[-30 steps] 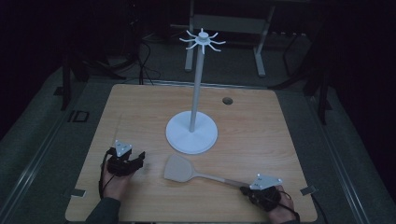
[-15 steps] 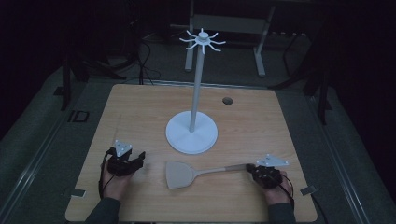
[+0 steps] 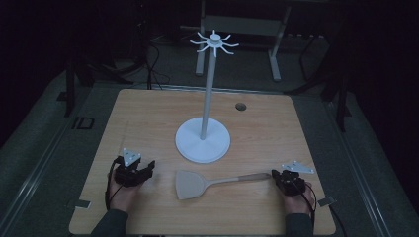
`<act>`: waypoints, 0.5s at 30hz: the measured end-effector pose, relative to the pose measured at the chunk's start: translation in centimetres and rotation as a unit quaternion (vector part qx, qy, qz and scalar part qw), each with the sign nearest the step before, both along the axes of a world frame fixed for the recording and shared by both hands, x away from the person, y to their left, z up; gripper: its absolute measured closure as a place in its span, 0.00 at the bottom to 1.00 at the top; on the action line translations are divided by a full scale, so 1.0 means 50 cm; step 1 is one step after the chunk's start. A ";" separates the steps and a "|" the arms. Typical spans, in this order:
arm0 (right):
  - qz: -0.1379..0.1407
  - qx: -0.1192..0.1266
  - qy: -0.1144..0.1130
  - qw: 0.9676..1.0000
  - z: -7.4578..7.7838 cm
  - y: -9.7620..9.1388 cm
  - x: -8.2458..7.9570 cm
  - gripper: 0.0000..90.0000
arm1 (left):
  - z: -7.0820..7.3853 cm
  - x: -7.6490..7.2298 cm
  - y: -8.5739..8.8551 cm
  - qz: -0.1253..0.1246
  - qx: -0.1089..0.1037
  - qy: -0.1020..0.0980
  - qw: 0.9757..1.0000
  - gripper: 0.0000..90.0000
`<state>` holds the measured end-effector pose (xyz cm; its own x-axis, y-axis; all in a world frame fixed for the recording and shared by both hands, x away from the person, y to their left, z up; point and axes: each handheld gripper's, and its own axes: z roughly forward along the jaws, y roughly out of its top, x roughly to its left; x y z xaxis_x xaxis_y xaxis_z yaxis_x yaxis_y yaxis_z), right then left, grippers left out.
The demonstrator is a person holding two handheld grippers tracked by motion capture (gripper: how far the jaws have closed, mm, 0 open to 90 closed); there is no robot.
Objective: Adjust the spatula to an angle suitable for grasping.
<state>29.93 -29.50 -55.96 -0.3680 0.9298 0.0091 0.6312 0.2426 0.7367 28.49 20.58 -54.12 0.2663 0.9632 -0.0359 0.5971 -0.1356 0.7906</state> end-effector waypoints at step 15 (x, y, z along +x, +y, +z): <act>0.049 0.028 0.002 0.998 -0.005 0.050 -0.005 1.00 | 0.007 -0.001 -0.010 -0.012 -0.007 -0.004 1.000 0.48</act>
<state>29.66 -27.01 -56.20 -0.4570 0.8874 0.0613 0.6092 0.2620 0.7485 28.43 20.06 -53.79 0.2889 0.9562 -0.0465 0.5879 -0.1389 0.7969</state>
